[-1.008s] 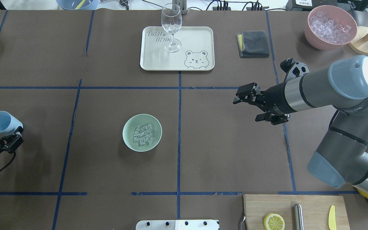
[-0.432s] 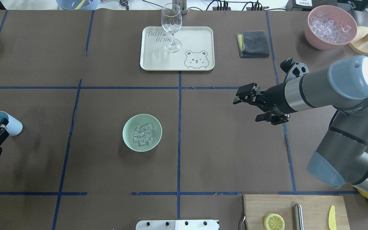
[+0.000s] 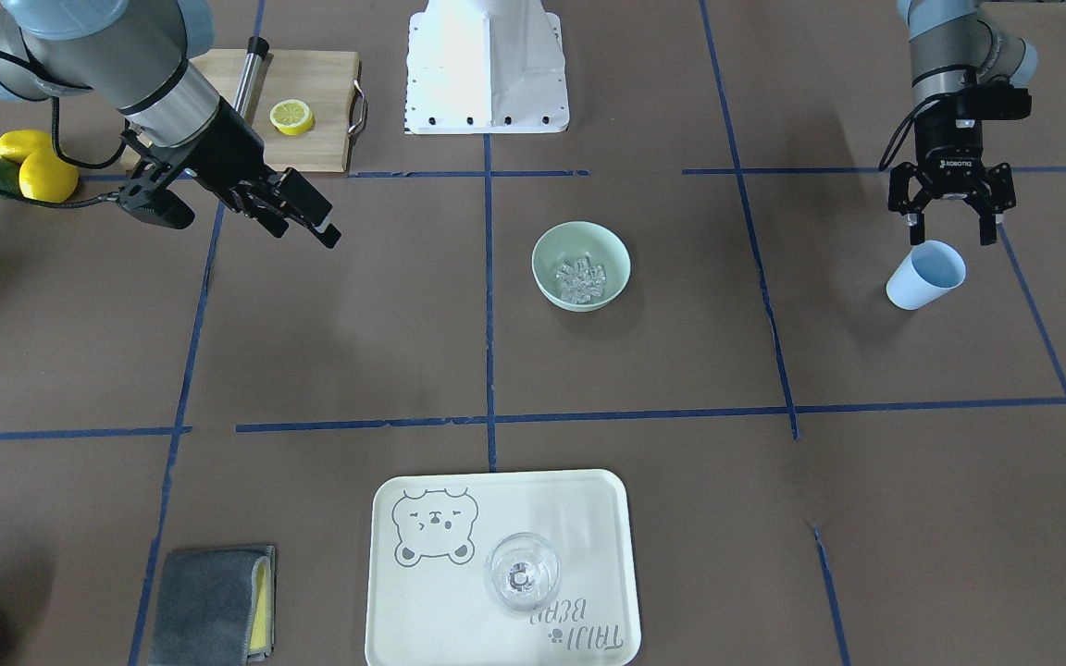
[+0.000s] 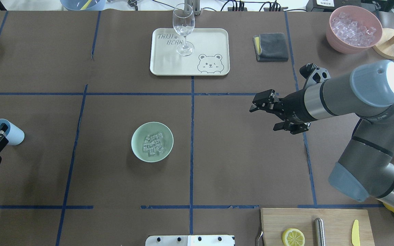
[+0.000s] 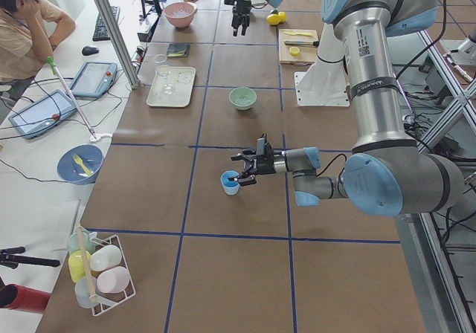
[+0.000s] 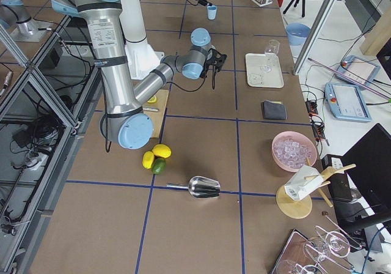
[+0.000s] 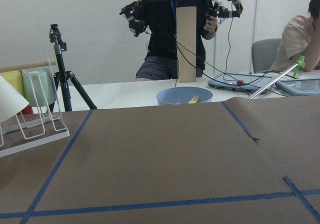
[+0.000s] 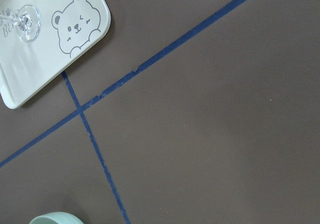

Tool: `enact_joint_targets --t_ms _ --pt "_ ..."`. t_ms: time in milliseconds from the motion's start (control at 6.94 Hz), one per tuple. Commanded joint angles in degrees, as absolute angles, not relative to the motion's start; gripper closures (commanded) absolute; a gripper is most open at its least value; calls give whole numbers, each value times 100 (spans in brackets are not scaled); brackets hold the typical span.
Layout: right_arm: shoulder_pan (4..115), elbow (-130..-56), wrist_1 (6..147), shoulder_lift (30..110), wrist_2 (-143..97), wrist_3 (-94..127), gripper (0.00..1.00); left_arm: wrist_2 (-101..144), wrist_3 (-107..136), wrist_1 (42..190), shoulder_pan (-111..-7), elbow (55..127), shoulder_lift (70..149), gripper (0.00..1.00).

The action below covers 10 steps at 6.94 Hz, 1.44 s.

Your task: Pour ice into bowl

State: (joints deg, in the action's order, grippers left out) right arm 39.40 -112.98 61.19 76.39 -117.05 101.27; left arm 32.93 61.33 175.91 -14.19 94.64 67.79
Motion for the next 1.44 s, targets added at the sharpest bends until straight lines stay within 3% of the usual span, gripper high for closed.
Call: enact_joint_targets --t_ms 0,432,720,1008,1296 --pt "3519 -11294 6152 7429 -11219 10142 0 4380 5627 17894 -1877 9492 6697 0" --pt "2955 -11189 6205 7033 -10628 10204 0 6671 4391 17895 -3710 9501 6794 0" --pt "2402 -10900 6999 6236 -9882 10204 0 8421 3091 17485 -5345 9387 6803 0" --pt "2041 -10312 7145 5601 -9424 10204 0 10066 1790 15645 -6945 9395 7406 0" --pt "1978 -9497 7146 4908 -9325 10195 0 10685 839 13869 -7731 9413 8092 0"
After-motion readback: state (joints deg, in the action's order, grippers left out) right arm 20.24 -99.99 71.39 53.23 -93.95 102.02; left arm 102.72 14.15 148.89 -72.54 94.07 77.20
